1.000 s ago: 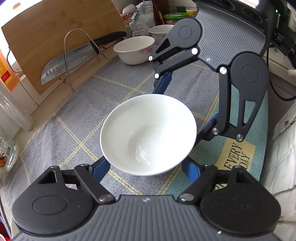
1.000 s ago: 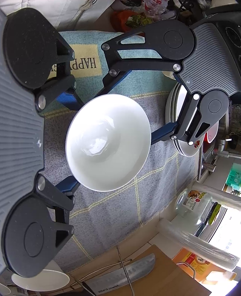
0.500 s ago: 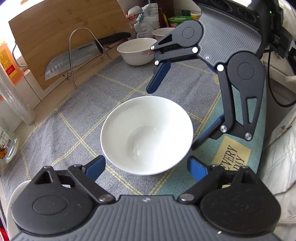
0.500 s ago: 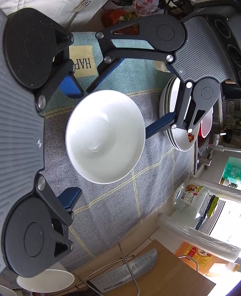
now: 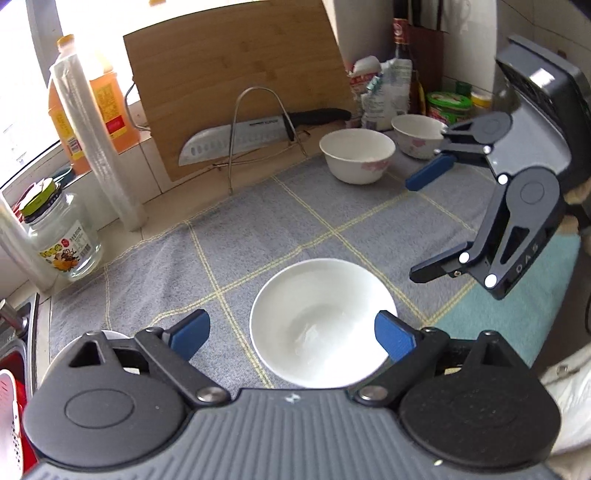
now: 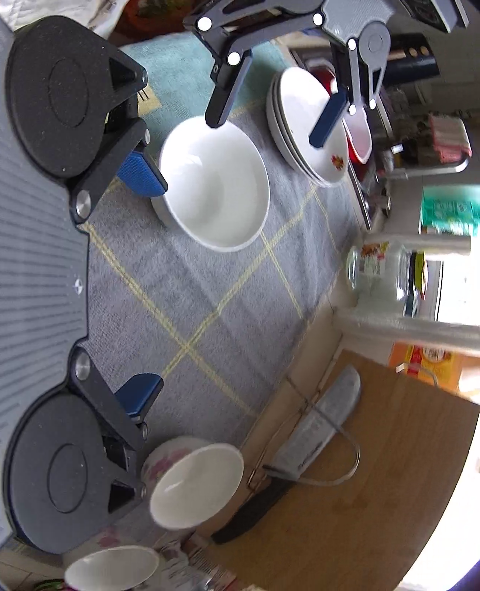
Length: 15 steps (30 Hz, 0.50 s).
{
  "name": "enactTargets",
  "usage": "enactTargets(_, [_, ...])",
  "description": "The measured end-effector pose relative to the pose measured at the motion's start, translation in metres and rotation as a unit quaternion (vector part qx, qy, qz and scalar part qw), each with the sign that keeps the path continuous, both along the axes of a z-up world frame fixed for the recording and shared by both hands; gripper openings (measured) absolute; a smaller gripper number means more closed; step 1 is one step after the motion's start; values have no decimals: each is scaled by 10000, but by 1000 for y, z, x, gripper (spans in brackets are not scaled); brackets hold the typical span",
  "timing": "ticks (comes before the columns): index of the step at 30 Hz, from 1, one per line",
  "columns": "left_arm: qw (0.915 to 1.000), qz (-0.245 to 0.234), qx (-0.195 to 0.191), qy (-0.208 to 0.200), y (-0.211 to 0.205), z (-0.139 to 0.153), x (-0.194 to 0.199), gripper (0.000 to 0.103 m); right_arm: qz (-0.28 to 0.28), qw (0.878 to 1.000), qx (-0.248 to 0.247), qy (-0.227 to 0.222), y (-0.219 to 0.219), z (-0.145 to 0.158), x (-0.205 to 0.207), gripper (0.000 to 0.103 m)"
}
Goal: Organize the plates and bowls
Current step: 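Lower the plain white bowl onto the towel beside the plates and open both grippers, then move both grippers toward the pink-flower bowls by the cutting board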
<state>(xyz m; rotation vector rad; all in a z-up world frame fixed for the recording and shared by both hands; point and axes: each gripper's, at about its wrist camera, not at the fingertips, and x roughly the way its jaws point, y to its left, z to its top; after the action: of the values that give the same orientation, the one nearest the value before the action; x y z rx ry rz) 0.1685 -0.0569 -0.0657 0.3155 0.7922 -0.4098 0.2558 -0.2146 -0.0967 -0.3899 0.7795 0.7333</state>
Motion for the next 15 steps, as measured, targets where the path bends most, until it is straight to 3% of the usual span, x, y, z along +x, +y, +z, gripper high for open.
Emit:
enactTargets(4, [9987,312,-393,-91,-5,5,11,96,-934,9956,53,-98,-20,-1,1,103])
enactTargets(8, [9967,626,-512,23,-21,3,25,96,-1712,9851,158,41,-41,-8,5,103])
enactTargets(15, [9927,1105,-467,89,-64,2,41,96,-2048,9785,35,-258,-76,-17,16,103])
